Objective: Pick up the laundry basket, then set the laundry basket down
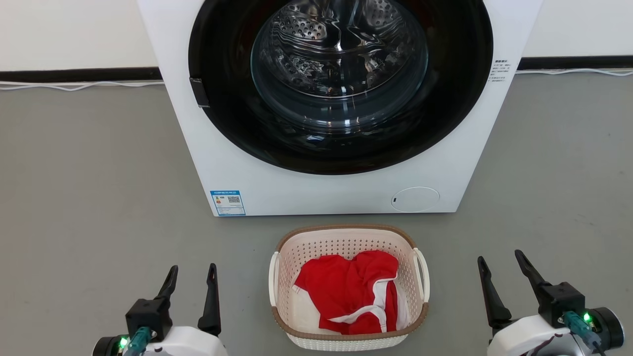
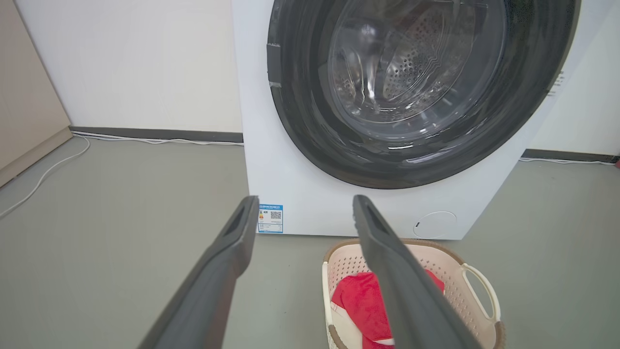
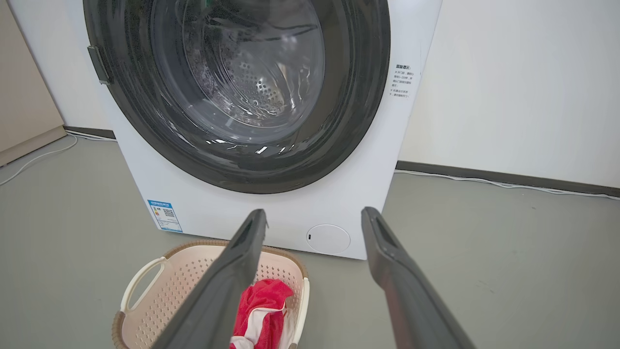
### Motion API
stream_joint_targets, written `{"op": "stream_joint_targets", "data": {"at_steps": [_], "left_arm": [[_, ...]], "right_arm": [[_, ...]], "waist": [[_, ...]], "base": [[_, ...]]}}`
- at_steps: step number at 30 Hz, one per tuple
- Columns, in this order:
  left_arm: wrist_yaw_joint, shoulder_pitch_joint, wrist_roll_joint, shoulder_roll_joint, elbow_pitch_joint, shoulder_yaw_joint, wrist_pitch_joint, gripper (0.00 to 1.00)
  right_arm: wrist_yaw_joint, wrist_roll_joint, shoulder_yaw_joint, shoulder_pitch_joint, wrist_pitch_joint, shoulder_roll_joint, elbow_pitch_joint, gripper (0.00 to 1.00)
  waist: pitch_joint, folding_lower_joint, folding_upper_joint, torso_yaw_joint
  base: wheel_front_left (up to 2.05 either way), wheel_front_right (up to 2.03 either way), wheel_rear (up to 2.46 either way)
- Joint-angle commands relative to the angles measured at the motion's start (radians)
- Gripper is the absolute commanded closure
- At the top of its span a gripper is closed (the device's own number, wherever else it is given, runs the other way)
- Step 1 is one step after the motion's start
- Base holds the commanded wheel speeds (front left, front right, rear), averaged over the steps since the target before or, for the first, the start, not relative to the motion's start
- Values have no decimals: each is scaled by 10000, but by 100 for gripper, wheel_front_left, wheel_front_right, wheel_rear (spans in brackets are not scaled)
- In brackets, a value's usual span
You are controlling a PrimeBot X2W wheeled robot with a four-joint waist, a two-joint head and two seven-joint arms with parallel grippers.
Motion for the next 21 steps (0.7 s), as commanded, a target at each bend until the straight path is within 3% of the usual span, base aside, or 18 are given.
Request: {"op": "stream_joint_targets", "data": {"at_steps": [1, 5, 21], "left_arm": [[80, -484, 369, 101, -269, 220, -177, 0], [93, -492, 819, 106, -206, 178, -295, 0], [54, -670, 623, 106, -55, 151, -295, 0]], "right_arm": [[67, -411, 204, -493, -208, -122, -196, 0], [69, -951, 207, -507, -325, -136, -140, 0], [69, -851, 179, -639, -325, -125, -80, 0]], "waist": [[9, 0, -1, 5], [19, 0, -1, -5], [323, 0, -1, -38]], "base": [[0, 0, 0], [0, 0, 0], [0, 0, 0]]}}
